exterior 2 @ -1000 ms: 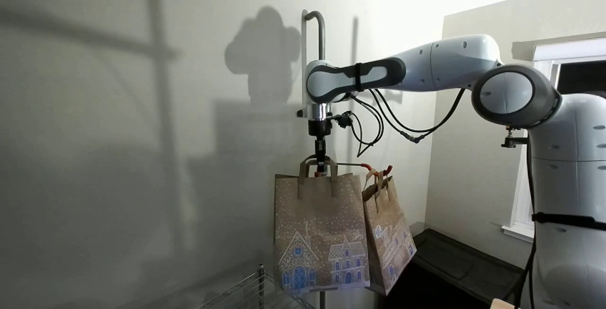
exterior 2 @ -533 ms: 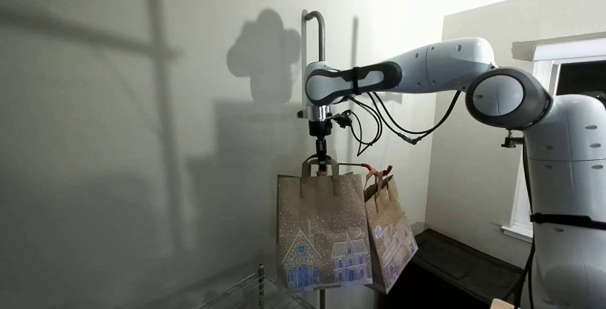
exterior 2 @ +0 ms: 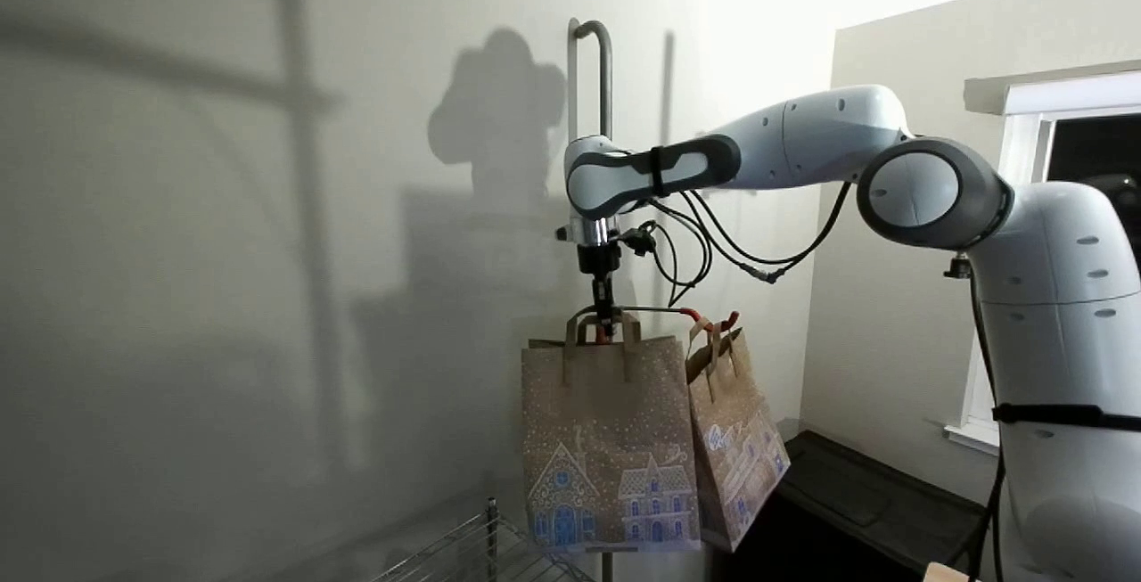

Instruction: Hang the paper bags on the stand.

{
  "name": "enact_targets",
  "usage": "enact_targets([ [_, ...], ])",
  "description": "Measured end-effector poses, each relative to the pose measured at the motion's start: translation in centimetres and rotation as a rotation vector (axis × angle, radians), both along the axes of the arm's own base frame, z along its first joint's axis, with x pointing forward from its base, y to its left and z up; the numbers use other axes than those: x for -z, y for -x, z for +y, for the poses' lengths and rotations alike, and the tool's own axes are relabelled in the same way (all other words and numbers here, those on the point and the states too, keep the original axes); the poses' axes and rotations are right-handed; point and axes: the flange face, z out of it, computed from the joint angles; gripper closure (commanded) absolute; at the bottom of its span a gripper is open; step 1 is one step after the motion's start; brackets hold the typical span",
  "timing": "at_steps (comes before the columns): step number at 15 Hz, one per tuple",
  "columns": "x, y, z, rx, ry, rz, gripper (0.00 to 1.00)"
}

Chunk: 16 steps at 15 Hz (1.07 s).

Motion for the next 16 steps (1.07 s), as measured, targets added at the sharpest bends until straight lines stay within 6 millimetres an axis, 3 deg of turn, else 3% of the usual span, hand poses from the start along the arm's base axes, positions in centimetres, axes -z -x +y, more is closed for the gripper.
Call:
enact_targets([
  [7, 0.75, 0.13, -0.38, 0.034, 0.029, 0.032, 0.96],
  [8, 0.79, 0.22, -0.43, 0.035, 0.033, 0.039, 0.71],
  [10, 0.84, 0.35, -0.54, 0.036, 0.042, 0.051, 0.69],
  [16, 0.95, 0.63, -0.51, 0.038, 0.05, 0.074, 0.34],
])
